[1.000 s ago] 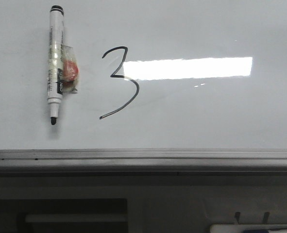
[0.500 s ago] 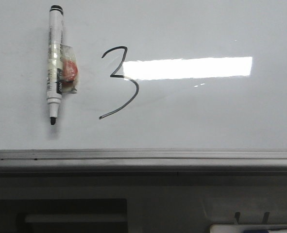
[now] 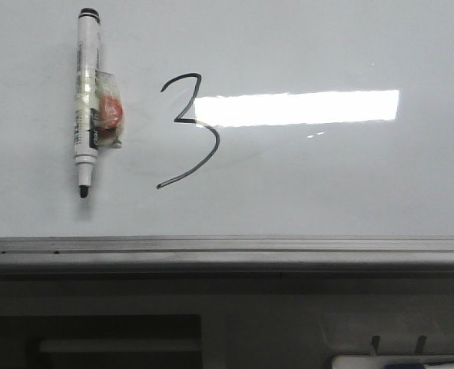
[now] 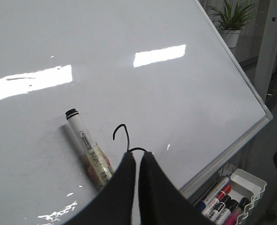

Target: Write number 3 on whiteboard

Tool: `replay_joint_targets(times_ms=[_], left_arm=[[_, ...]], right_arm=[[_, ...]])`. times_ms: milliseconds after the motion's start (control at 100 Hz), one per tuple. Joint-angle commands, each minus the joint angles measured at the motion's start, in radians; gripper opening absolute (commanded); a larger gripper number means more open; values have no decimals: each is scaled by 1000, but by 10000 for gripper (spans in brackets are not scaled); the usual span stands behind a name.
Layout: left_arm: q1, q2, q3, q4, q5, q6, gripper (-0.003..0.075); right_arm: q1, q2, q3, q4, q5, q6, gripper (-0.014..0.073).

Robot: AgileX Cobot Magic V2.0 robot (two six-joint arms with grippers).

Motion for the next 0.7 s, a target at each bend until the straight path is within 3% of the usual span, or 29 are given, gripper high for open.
replay_joint_targets(times_ms=[0,200,690], left_arm=[[1,7,-20,-10,-68,-2,-21],[57,7,13,89,-67,-2,-21],[652,-141,182,110,-61,-9,-21]], right_arm=[[-3,4,-27,0,-75,2,-49],[-3,4,-27,0,-75,2,-49],[-3,4,-27,0,-75,2,-49]])
